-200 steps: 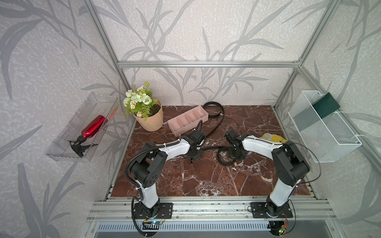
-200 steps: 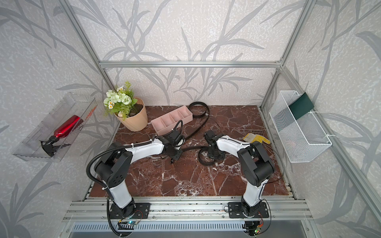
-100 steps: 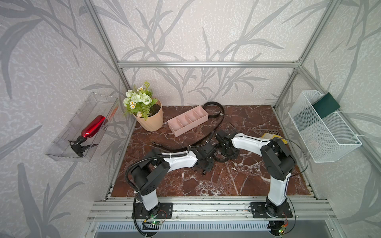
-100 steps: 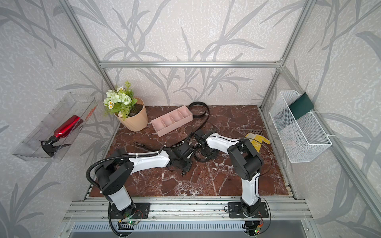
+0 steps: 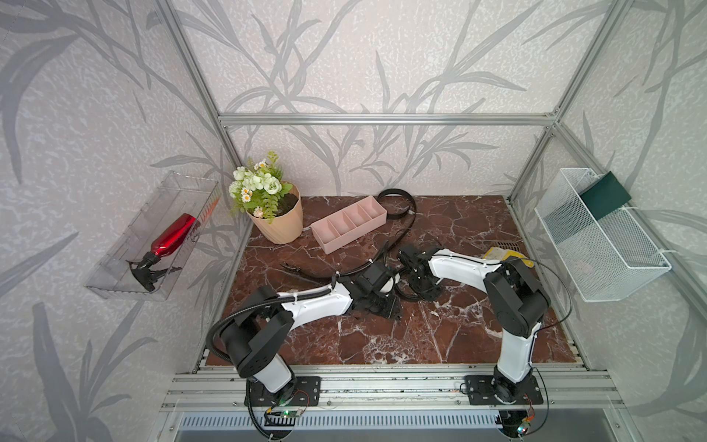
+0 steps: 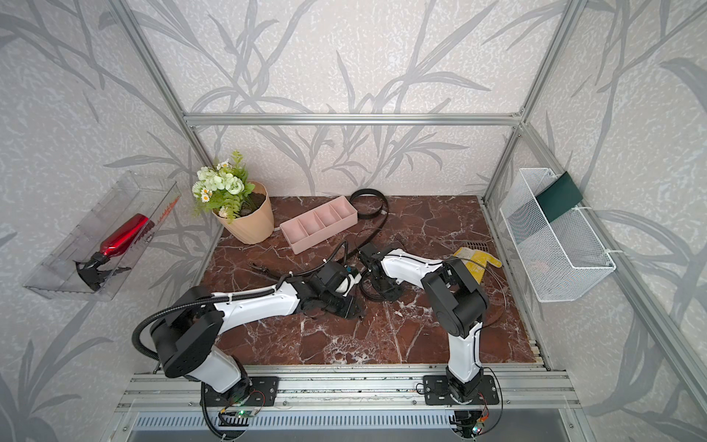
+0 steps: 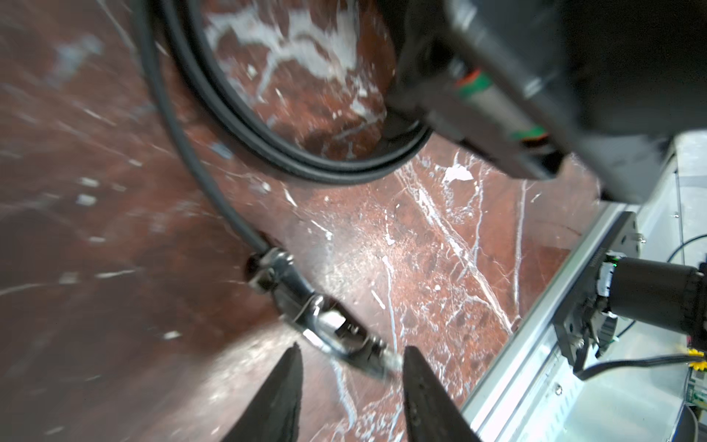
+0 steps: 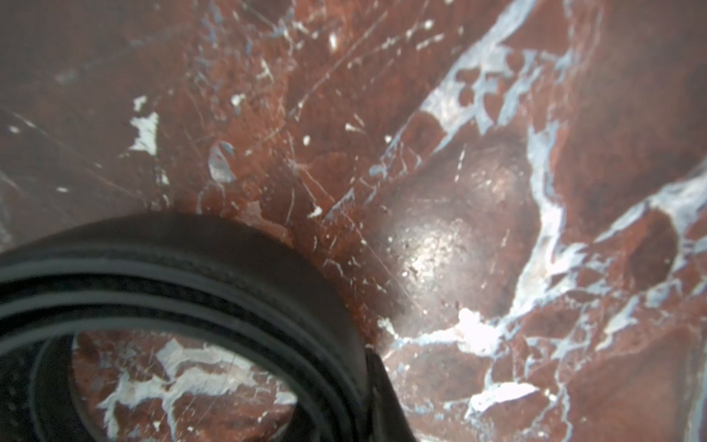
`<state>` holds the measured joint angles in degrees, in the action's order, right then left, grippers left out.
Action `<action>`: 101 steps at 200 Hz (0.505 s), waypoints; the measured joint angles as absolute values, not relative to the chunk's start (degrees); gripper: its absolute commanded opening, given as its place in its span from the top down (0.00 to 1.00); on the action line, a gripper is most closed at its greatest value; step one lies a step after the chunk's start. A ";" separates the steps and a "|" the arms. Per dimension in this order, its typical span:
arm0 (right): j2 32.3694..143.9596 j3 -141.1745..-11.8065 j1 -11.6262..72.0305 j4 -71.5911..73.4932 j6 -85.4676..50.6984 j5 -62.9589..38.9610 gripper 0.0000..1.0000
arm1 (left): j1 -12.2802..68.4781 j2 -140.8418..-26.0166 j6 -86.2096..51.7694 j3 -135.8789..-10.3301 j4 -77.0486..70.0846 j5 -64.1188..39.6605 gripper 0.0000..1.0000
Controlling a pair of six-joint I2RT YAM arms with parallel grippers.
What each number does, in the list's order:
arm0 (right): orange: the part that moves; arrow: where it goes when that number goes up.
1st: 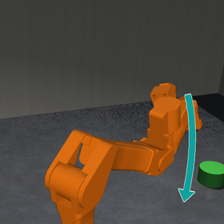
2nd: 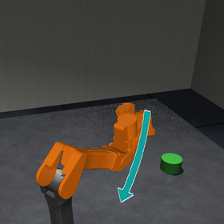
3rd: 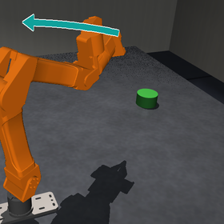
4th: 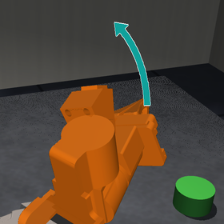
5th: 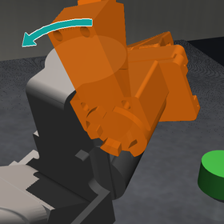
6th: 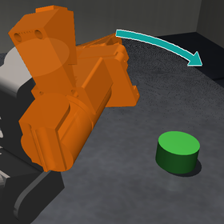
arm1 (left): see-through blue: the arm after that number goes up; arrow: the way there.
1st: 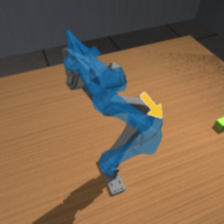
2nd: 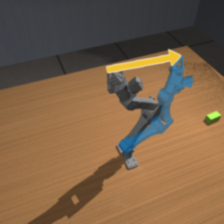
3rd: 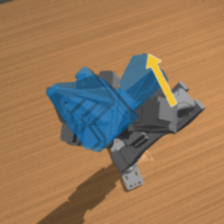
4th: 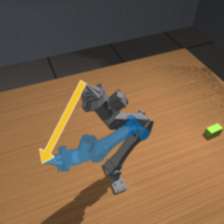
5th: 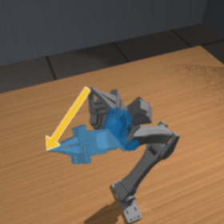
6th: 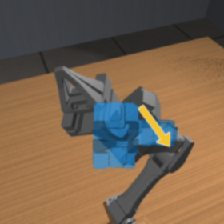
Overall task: Place the belts into the storage roll
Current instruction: Roll the belt at the center of the board.
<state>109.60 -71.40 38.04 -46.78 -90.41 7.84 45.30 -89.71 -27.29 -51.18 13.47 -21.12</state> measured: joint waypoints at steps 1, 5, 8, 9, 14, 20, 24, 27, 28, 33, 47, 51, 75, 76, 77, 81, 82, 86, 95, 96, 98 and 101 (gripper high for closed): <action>109.60 -71.40 38.04 -46.78 -90.45 7.81 1.00 | 45.08 -89.54 -27.05 -51.20 13.58 -21.12 0.51; 109.62 -71.42 38.02 -46.78 -90.65 7.81 1.00 | 44.12 -88.75 -26.70 -51.22 14.00 -21.12 0.49; 109.62 -71.40 38.00 -46.78 -90.74 7.75 1.00 | 43.27 -88.09 -26.20 -51.31 14.37 -21.02 0.47; 109.62 -71.42 38.00 -46.78 -90.74 7.73 1.00 | 42.81 -87.77 -26.04 -51.35 14.55 -20.91 0.46; 109.62 -71.42 37.98 -46.78 -90.87 7.70 1.00 | 41.67 -86.85 -25.52 -51.42 14.96 -20.78 0.45; 109.62 -71.42 37.93 -46.78 -90.91 7.66 1.00 | 39.79 -85.71 -24.99 -51.57 15.18 -20.38 0.45; 109.62 -71.42 37.93 -46.78 -90.94 7.62 1.00 | 38.48 -85.06 -24.51 -51.66 15.03 -20.10 0.44; 109.62 -71.42 37.91 -46.78 -90.96 7.60 1.00 | 37.65 -84.68 -24.14 -51.75 14.81 -19.99 0.44; 109.62 -71.44 37.91 -46.78 -90.96 7.57 1.00 | 37.45 -84.62 -24.05 -51.77 14.70 -19.99 0.44; 109.65 -71.46 37.91 -46.81 -90.98 7.57 1.00 | 36.01 -84.34 -23.79 -52.01 14.31 -19.92 0.43; 109.69 -71.53 37.87 -46.85 -90.94 7.51 1.00 | 32.73 -85.34 -23.07 -53.25 12.29 -20.32 0.42; 109.69 -71.53 37.85 -46.85 -90.91 7.49 1.00 | 32.12 -86.26 -22.74 -53.87 11.84 -20.78 0.41; 109.84 -71.81 37.71 -47.11 -90.78 7.22 1.00 | 30.96 -95.42 -20.84 -61.23 9.80 -25.45 0.01; 109.84 -71.83 37.71 -47.13 -90.76 7.22 1.00 | 30.96 -95.79 -20.86 -61.47 9.69 -25.61 0.01; 109.86 -71.88 37.69 -47.18 -90.70 7.22 1.00 | 30.98 -96.51 -20.60 -61.95 9.50 -25.91 0.01; 109.93 -71.96 37.65 -47.24 -90.67 7.14 1.00 | 31.00 -97.97 -20.53 -63.02 8.93 -26.70 0.01; 109.95 -72.03 37.65 -47.29 -90.65 7.11 1.00 | 31.00 -98.26 -20.45 -63.20 8.78 -26.83 0.01; 110.02 -72.14 37.63 -47.42 -90.61 7.07 1.00 | 31.03 -99.94 -20.49 -64.07 7.79 -27.70 0.01; 110.17 -72.36 37.47 -47.66 -90.48 6.81 1.00 | 31.00 -102.56 -20.62 -65.01 6.20 -29.08 0.01; 110.19 -72.38 37.45 -47.70 -90.43 6.79 1.00 | 31.00 -102.98 -20.67 -65.10 5.98 -29.30 0.01; 110.19 -72.38 37.43 -47.72 -90.39 6.76 1.00 | 31.00 -103.35 -20.73 -65.19 5.82 -29.58 0.01; 110.21 -72.42 37.39 -47.77 -90.37 6.68 1.00 | 31.00 -104.05 -20.71 -65.34 5.52 -30.00 0.01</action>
